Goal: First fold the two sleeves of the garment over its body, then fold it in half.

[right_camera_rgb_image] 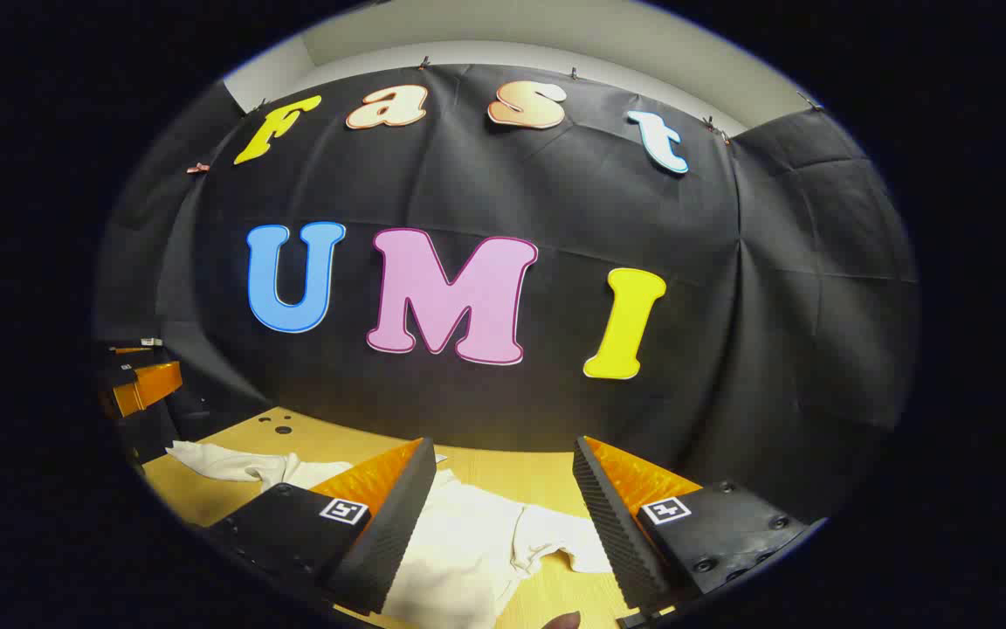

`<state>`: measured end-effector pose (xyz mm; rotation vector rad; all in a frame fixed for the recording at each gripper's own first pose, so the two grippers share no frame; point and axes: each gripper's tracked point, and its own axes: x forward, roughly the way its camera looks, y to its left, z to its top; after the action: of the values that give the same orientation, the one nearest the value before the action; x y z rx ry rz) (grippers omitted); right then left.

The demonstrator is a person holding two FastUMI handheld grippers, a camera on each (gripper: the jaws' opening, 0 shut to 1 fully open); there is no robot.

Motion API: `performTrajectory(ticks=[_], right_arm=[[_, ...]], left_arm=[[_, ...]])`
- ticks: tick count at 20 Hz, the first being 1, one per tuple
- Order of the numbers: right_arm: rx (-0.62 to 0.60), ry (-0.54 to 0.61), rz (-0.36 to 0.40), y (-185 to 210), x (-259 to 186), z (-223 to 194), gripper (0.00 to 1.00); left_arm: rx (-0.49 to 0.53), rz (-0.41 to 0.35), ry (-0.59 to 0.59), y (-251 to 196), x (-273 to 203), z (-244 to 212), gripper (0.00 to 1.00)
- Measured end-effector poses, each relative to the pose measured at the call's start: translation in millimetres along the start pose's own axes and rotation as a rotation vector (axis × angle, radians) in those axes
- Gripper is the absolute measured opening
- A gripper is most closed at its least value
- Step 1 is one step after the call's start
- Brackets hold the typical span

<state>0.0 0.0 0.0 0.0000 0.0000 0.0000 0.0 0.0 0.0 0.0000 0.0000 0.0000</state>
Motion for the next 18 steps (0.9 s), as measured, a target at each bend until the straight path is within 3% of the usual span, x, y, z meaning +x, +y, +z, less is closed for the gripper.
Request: performTrajectory(ticks=[13, 18], right_arm=[[0.016, 0.010, 0.035, 0.0, 0.2, -4.7, 0.97], [0.041, 0.067, -0.007, -31.0, 7.8, -22.7, 0.97]], left_arm=[[0.035, -0.013, 0.020, -14.2, -2.5, -6.1, 0.95], [0.036, -0.013, 0.041, -23.9, -0.4, -15.7, 0.95]])
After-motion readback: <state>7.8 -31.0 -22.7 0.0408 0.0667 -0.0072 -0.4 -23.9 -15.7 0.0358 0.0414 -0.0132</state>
